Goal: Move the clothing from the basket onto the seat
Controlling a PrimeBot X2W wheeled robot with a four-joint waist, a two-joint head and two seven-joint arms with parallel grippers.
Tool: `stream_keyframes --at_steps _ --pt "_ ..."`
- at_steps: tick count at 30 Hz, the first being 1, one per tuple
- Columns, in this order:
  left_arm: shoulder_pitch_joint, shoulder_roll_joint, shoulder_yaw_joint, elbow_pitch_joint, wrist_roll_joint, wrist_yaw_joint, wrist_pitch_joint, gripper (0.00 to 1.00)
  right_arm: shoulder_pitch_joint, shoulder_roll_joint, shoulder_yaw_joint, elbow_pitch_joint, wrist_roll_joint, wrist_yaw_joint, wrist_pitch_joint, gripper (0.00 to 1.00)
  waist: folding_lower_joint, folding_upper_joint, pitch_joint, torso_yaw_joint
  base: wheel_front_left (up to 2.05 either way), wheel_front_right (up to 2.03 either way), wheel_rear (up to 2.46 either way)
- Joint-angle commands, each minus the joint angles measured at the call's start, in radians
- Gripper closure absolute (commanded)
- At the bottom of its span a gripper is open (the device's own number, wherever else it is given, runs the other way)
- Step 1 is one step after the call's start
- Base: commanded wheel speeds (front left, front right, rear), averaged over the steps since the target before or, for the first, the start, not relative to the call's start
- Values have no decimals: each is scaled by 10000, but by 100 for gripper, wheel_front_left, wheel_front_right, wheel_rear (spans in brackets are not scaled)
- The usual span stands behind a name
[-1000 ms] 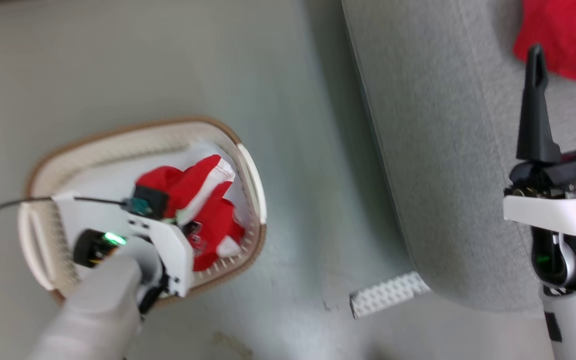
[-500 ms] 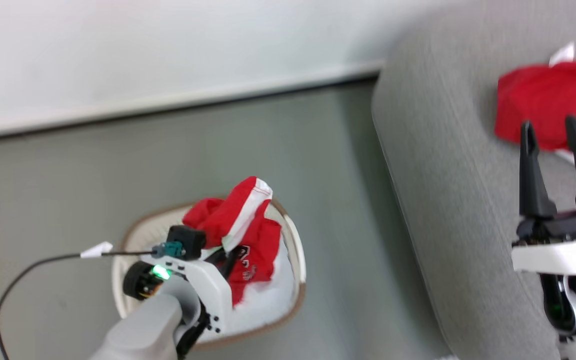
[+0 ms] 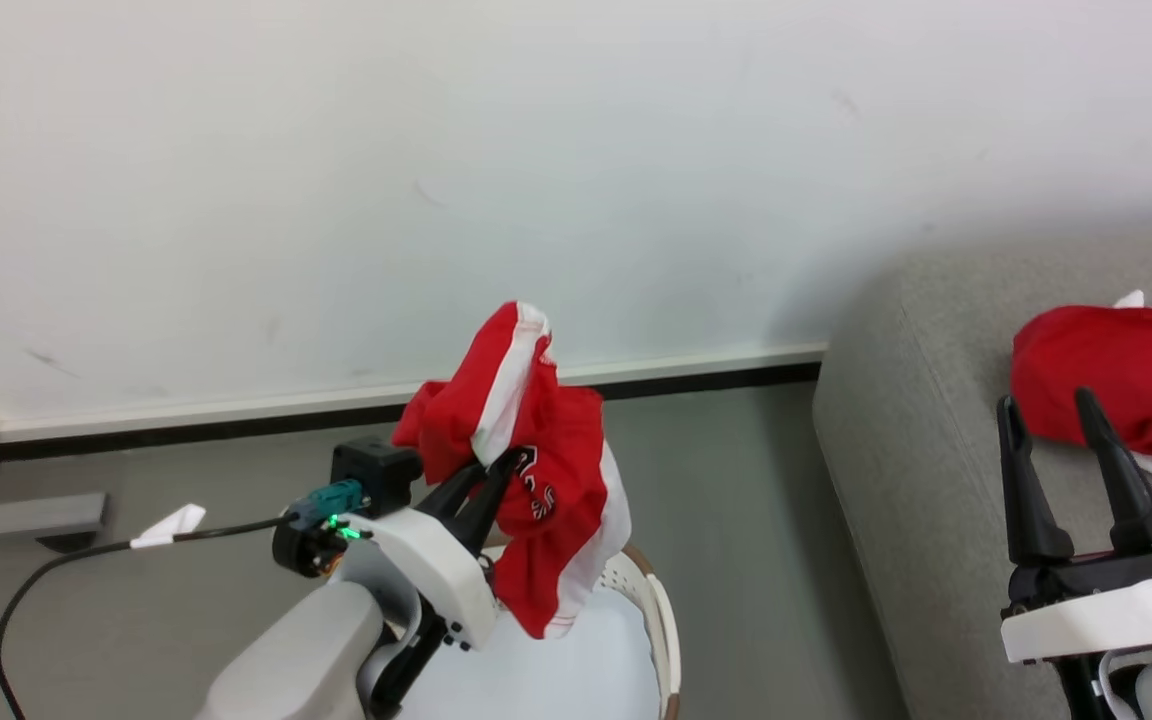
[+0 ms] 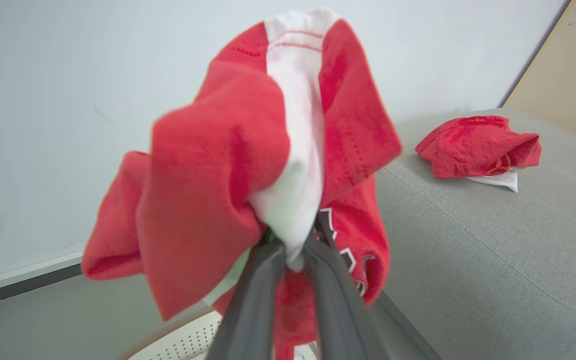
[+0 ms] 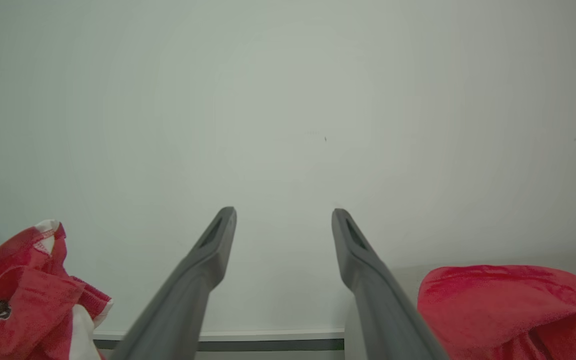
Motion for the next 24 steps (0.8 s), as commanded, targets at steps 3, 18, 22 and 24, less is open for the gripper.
stream_keyframes --at_steps 3,18,22,24 --pt "347 244 382 -982 469 229 -21 100 320 -18 147 106 116 -22 7 0 5 -1 -436 374 0 0 0" --pt "850 984 856 -4205 834 980 220 100 608 85 747 312 254 -22 5 0 5 -1 -434 480 0 0 0" --pt "944 1119 891 -4603 780 1102 313 100 435 38 960 314 306 -22 5 0 5 -1 -403 450 0 0 0" --pt "973 1131 879 -4718 753 1150 361 100 398 10 1152 249 361 -22 5 0 5 -1 -400 450 0 0 0"
